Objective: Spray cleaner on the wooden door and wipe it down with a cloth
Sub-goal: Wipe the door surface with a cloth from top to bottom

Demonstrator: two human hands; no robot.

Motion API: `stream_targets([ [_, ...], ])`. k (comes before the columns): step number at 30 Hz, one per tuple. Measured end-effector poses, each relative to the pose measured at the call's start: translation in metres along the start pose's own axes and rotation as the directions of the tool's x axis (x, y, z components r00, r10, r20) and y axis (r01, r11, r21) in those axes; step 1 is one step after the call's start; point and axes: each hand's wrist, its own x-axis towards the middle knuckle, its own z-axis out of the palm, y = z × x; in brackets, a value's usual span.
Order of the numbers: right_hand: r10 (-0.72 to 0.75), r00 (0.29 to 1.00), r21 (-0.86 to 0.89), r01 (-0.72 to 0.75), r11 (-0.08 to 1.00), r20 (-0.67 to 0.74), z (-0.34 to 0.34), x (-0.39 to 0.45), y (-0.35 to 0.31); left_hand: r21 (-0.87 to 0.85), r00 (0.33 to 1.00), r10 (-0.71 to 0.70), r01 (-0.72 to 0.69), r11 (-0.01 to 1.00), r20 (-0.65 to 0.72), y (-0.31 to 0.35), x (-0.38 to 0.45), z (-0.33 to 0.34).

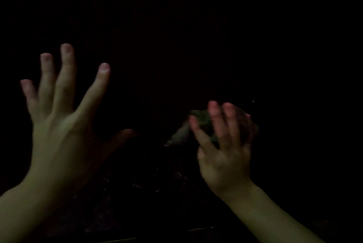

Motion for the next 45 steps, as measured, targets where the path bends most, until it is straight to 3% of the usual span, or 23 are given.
stream_targets([
  [2, 0.059, 0.998, -0.022, -0.058, 0.998, 0.031, -0.006, -0.020, 0.018, -0.132, 0.994, 0.089, -0.096, 0.986, -0.063, 0.022, -0.004, -0.005],
  [4, 0.027, 0.999, -0.008, -0.027, 1.000, 0.026, -0.008, -0.017, 0.021, -0.158, 0.980, 0.163, -0.180, 0.971, -0.116, 0.054, 0.000, -0.014],
  [9, -0.112, 0.988, 0.136, 0.126, 0.983, -0.105, -0.016, 0.061, 0.007, -0.089, 0.975, 0.174, -0.187, 0.978, -0.136, 0.070, 0.005, -0.014],
  [11, -0.042, 0.987, 0.116, 0.060, 0.991, -0.155, -0.014, 0.072, 0.009, -0.035, 0.966, 0.228, -0.234, 0.972, -0.120, 0.070, 0.008, -0.018],
  [14, 0.177, 0.969, 0.072, -0.167, 0.983, -0.173, -0.006, 0.035, 0.016, 0.033, 0.941, 0.328, -0.327, 0.945, -0.084, 0.068, 0.019, -0.021],
  [16, 0.303, 0.943, 0.082, -0.293, 0.952, -0.141, 0.002, -0.007, 0.012, 0.077, 0.910, 0.412, -0.407, 0.910, -0.054, 0.069, 0.029, -0.024],
  [18, 0.339, 0.937, 0.078, -0.333, 0.940, -0.084, 0.010, -0.039, -0.001, 0.090, 0.879, 0.477, -0.472, 0.877, -0.031, 0.070, 0.040, -0.029],
  [21, 0.260, 0.963, 0.099, -0.253, 0.962, -0.066, 0.008, -0.042, -0.004, 0.104, 0.848, 0.530, -0.525, 0.845, -0.022, 0.072, 0.047, -0.036],
  [26, 0.165, 0.960, 0.144, -0.134, 0.980, -0.228, -0.017, 0.064, 0.038, 0.137, 0.829, 0.559, -0.551, 0.823, -0.022, 0.071, 0.048, -0.035],
  [29, 0.142, 0.950, 0.105, -0.117, 0.988, -0.278, -0.012, 0.069, 0.036, 0.106, 0.833, 0.554, -0.549, 0.829, -0.019, 0.071, 0.046, -0.035],
  [31, 0.116, 0.967, 0.080, -0.100, 0.992, -0.227, 0.000, 0.023, 0.023, 0.062, 0.834, 0.551, -0.549, 0.834, -0.029, 0.071, 0.044, -0.035],
  [33, -0.018, 0.996, 0.038, 0.021, 0.999, -0.089, 0.008, -0.035, 0.011, 0.040, 0.823, 0.567, -0.566, 0.823, -0.033, 0.069, 0.040, -0.033],
  [35, -0.196, 0.979, 0.055, 0.193, 0.980, 0.062, 0.007, -0.068, 0.012, 0.047, 0.813, 0.581, -0.580, 0.813, -0.034, 0.066, 0.038, -0.031],
  [37, -0.292, 0.949, 0.115, 0.279, 0.953, 0.115, -0.001, -0.065, 0.022, 0.041, 0.814, 0.580, -0.578, 0.815, -0.032, 0.063, 0.033, -0.029],
  [42, -0.051, 0.989, 0.092, 0.064, 0.994, -0.139, -0.011, 0.035, 0.035, 0.024, 0.836, 0.547, -0.546, 0.837, -0.042, 0.049, 0.019, -0.025],
  [45, -0.075, 0.976, 0.037, 0.084, 0.996, -0.205, -0.001, 0.038, 0.014, 0.031, 0.875, 0.481, -0.480, 0.877, -0.062, 0.033, 0.007, -0.021],
])
